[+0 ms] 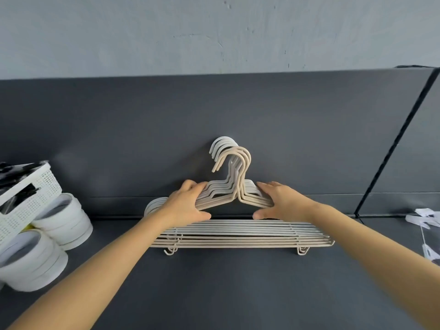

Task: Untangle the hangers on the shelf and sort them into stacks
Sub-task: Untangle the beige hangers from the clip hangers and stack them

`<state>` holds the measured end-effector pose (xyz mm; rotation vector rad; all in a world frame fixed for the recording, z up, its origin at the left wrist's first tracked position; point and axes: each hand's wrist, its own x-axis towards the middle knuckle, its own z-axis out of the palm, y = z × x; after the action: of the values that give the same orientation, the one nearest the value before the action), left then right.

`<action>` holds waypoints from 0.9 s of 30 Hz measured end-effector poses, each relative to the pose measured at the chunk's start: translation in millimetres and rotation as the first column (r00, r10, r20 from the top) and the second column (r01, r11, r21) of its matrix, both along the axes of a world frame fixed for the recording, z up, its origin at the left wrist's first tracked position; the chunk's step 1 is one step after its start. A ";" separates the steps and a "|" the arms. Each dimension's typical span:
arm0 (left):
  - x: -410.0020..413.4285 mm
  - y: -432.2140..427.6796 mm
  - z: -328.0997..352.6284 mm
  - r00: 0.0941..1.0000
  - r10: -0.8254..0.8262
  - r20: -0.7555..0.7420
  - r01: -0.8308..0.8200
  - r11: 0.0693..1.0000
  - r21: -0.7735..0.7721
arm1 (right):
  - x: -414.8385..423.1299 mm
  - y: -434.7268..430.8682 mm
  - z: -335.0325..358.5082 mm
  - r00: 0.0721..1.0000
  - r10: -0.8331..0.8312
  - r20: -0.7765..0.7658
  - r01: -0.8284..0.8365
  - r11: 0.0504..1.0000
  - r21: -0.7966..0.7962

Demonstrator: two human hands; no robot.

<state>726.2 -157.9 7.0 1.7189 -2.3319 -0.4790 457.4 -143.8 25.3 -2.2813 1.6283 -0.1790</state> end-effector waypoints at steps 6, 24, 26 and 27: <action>-1.0 15.1 -6.3 1.000 0.022 0.017 -0.019 0.989 -0.146 | 1.5 19.4 -15.8 0.996 -0.070 0.047 0.076 0.985 -0.153; 42.8 49.8 -30.9 0.850 0.390 -0.355 -0.410 0.912 0.021 | -63.9 50.0 -48.4 0.841 -0.412 0.350 0.510 0.820 -0.261; 43.2 50.0 -34.9 0.837 0.399 -0.374 -0.412 0.910 0.049 | -65.7 55.3 -54.9 0.777 -0.445 0.446 0.563 0.808 -0.175; 44.1 48.2 -36.2 0.834 0.404 -0.375 -0.422 0.906 0.036 | -65.5 57.1 -56.5 0.738 -0.448 0.504 0.568 0.816 -0.108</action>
<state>770.3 -109.7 -29.2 1.8462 -1.6344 -0.5984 391.9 -86.8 -31.2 -1.6757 1.9961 -1.0385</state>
